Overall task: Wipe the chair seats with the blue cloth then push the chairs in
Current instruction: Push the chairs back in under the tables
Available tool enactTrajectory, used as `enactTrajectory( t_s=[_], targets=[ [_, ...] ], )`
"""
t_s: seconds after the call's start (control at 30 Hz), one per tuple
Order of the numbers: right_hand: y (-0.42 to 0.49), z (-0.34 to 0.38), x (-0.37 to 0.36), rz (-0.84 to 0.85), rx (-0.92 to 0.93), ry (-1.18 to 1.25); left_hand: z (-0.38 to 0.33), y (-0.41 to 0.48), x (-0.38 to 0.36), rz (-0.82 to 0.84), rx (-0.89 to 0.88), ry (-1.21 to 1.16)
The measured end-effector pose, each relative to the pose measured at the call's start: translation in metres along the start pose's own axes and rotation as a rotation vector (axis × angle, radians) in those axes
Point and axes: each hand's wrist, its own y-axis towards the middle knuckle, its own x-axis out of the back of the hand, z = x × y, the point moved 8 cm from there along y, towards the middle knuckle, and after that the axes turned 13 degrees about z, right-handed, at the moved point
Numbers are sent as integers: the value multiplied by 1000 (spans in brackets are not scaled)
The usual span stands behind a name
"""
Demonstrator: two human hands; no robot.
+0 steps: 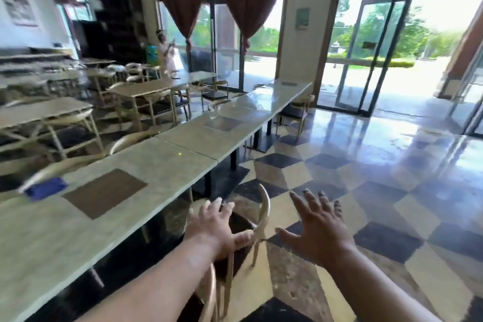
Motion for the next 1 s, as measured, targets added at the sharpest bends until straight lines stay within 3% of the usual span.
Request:
enactTrajectory(
  t_s=[0.13,0.37,0.57,0.73,1.0],
  targets=[
    [60,54,-5,33,252,-36,64,-15,-4,-59,230,-37],
    [114,222,-56,129,648,-61,185,-55,-47,-78,570,-194],
    [130,318,-134,251,859,-185,259,-69,-124,44,743,-333],
    [137,334,-218,365,954,-295,273,-68,-207,137,809,-374],
    [147,305,-382,686,1064,-492,255,-34,-369,354,865,-556]
  ],
)
